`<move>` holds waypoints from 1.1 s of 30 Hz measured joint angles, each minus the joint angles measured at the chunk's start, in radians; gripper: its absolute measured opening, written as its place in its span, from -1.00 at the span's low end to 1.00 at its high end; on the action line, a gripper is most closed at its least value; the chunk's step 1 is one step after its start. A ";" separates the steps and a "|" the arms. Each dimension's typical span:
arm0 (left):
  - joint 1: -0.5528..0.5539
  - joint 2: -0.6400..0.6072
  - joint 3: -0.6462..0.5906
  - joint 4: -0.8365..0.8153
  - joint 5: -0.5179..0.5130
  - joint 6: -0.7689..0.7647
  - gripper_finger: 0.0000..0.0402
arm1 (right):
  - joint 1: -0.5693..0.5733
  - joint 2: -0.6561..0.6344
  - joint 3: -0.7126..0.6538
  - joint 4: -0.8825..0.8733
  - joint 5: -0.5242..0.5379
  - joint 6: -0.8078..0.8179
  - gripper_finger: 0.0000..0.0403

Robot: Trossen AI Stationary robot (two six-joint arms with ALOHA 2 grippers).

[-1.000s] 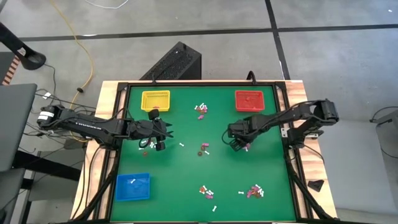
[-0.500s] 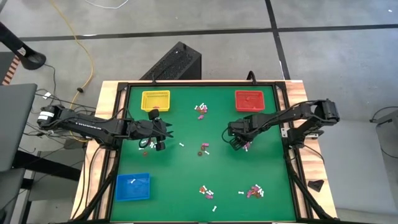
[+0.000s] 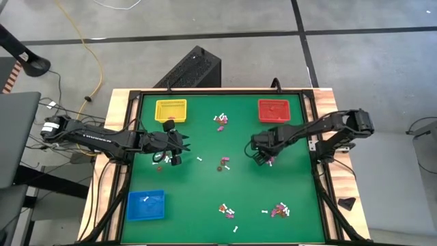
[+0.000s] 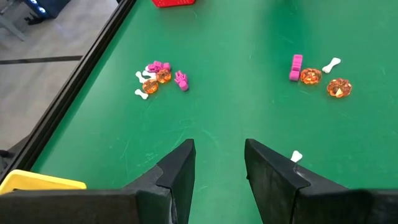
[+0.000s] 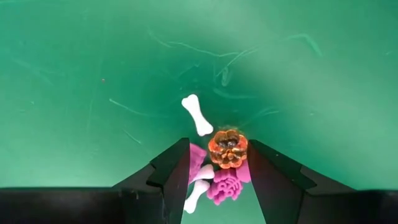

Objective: Sort Halloween decoration
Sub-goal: Put the pumpkin toy into the orange bin

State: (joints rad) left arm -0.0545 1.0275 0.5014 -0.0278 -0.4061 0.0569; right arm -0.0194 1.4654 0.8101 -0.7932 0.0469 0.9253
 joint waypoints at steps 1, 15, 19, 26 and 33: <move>0.000 0.000 0.000 0.000 0.000 0.001 -0.35 | 0.004 0.003 0.000 0.000 0.005 0.006 -0.05; 0.000 0.000 0.000 -0.004 0.000 0.000 -0.35 | 0.014 0.024 -0.044 0.025 0.031 0.046 -0.05; 0.000 0.000 0.000 -0.004 0.000 0.000 -0.35 | 0.020 0.025 -0.045 0.028 0.031 0.054 -0.05; 0.000 0.000 0.000 -0.004 0.000 0.000 -0.35 | 0.019 0.026 -0.047 0.034 0.032 0.046 -0.19; 0.000 0.000 0.000 -0.004 0.000 0.000 -0.35 | 0.019 0.025 -0.017 0.008 0.032 0.006 -0.46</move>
State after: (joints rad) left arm -0.0544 1.0275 0.5014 -0.0315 -0.4061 0.0566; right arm 0.0000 1.4904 0.7929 -0.7857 0.0789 0.9313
